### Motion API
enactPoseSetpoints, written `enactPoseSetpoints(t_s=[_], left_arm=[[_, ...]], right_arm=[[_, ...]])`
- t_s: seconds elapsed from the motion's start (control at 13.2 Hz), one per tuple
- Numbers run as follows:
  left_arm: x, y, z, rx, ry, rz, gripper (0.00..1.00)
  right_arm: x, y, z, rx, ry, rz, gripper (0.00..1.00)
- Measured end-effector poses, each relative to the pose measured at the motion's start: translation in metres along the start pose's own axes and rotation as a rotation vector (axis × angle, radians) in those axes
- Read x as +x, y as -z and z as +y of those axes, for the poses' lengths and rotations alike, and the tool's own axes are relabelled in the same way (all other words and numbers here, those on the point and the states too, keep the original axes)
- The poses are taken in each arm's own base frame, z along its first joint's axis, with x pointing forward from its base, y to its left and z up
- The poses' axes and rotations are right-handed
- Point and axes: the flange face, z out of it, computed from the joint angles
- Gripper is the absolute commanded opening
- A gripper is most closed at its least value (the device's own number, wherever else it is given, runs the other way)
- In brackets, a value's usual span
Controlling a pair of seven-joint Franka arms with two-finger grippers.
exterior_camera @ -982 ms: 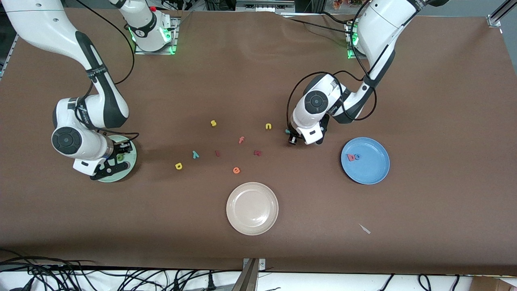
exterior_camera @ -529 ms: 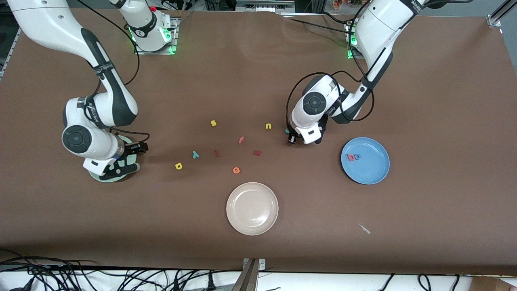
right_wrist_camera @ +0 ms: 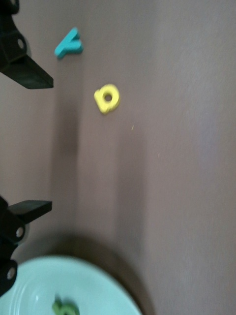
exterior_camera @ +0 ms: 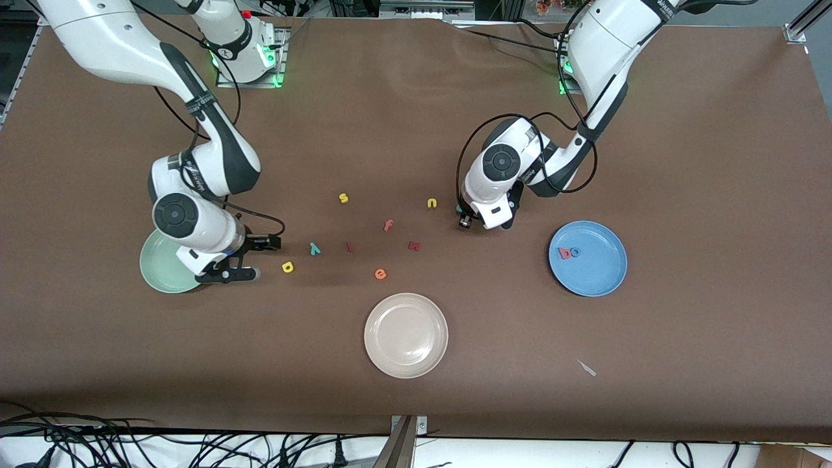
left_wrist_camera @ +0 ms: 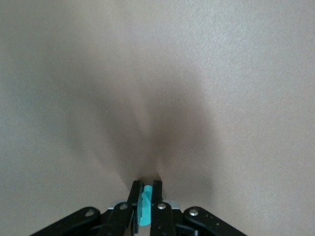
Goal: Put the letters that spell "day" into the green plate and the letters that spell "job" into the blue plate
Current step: 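Release the green a and move the right gripper to the yellow a, then place the cyan l on the blue plate while the right gripper grasps the yellow a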
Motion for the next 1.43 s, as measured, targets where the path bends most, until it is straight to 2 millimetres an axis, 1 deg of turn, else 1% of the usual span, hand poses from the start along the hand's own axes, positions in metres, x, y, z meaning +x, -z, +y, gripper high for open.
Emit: enactPoseSetpoints(t_s=[0.15,0.23,0.38,0.53,0.68,0.83,0.91,0.98,1.13,1.21,1.28,1.36,1.43], left_arm=[[0.002,0.006,0.004,-0.013,0.007,-0.005,0.00],[0.004,0.014,0.008,-0.022,0.011,-0.004,0.00],[0.013,0.040,0.015,-0.003,0.002,0.020,0.00],[0.035,0.074,0.024,0.040,-0.051,0.049,0.00],[0.072,0.109,0.035,0.079,-0.129,0.062,0.00],[0.118,0.136,0.048,0.097,-0.223,0.054,0.00],[0.143,0.144,0.052,0.095,-0.283,0.046,0.00],[0.167,0.148,0.053,0.095,-0.351,0.038,0.00],[0.218,0.150,0.053,0.100,-0.468,0.017,0.00],[0.248,0.147,0.050,0.105,-0.523,0.001,0.00],[0.274,0.138,0.047,0.113,-0.569,-0.020,0.00],[0.296,0.126,0.045,0.117,-0.605,-0.040,0.00],[0.314,0.113,0.044,0.108,-0.639,-0.053,0.00]], right_arm=[[0.000,-0.006,-0.019,0.019,-0.052,0.030,1.00],[0.000,-0.010,-0.029,0.026,-0.067,0.038,1.00],[0.002,-0.016,-0.043,0.036,-0.083,0.042,1.00],[0.010,-0.020,-0.043,0.047,-0.096,0.042,1.00],[0.017,-0.025,-0.041,0.076,-0.125,0.031,1.00],[0.020,-0.028,-0.041,0.088,-0.136,0.026,1.00],[0.021,-0.031,-0.041,0.089,-0.136,0.023,0.99],[0.021,-0.034,-0.041,0.090,-0.136,0.019,0.99],[0.022,-0.039,-0.041,0.092,-0.132,0.017,0.92],[0.022,-0.042,-0.040,0.092,-0.119,0.016,0.87],[0.022,-0.044,-0.039,0.092,-0.103,0.016,0.84],[0.023,-0.047,-0.037,0.091,-0.094,0.015,0.80],[0.023,-0.049,-0.036,0.088,-0.084,0.015,0.77]])
